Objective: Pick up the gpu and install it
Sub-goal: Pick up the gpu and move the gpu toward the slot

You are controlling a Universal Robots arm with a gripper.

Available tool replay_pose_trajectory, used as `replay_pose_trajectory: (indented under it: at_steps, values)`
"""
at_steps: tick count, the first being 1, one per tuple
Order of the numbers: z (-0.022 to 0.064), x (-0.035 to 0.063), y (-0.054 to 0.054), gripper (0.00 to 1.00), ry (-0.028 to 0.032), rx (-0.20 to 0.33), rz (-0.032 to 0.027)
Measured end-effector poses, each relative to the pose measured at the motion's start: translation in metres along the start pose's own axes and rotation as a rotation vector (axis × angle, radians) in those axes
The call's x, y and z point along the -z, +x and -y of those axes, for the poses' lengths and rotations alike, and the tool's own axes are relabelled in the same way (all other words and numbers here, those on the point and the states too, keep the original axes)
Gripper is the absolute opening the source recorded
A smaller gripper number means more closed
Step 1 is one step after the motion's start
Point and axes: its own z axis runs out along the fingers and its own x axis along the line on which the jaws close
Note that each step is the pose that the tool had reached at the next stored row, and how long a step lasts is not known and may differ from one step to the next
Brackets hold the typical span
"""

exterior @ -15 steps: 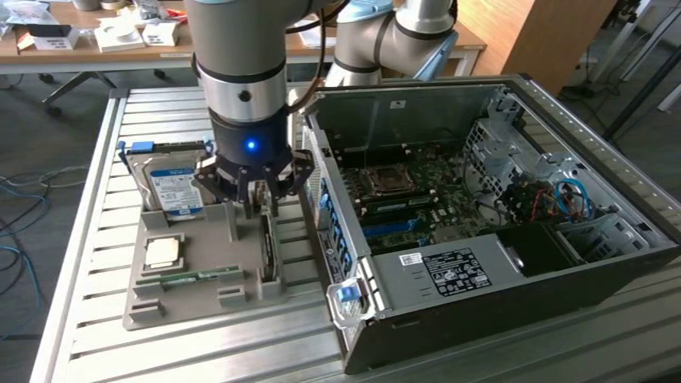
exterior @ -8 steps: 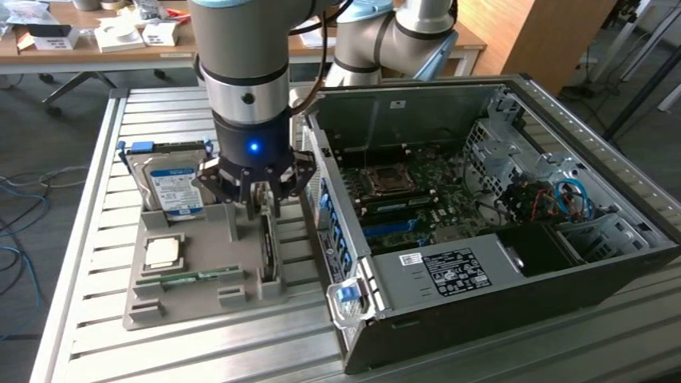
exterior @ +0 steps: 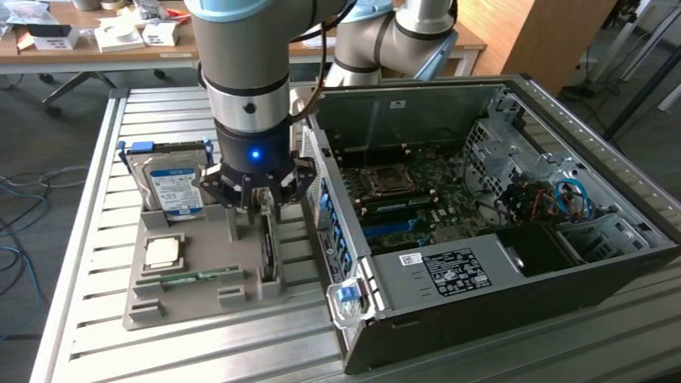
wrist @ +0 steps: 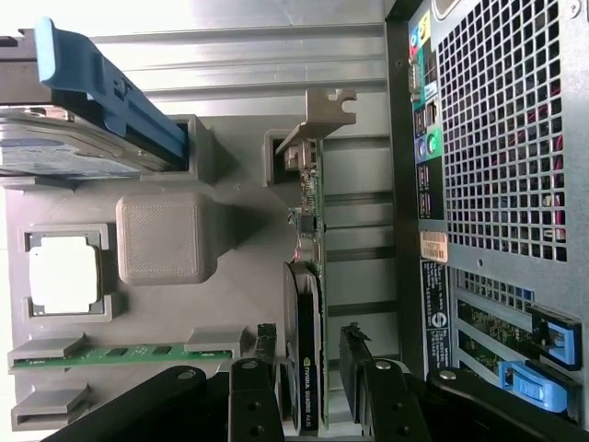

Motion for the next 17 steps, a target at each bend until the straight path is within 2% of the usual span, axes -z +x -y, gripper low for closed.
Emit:
replay_pose_trajectory:
  at_steps: [9,17]
  values:
    - [0.0016,-0.0022,-0.001,0.41,0.0001,0.000,-0.0001]
    - [0.0025,-0.0127,-0.001,0.41,0.0001,0.000,0.0000]
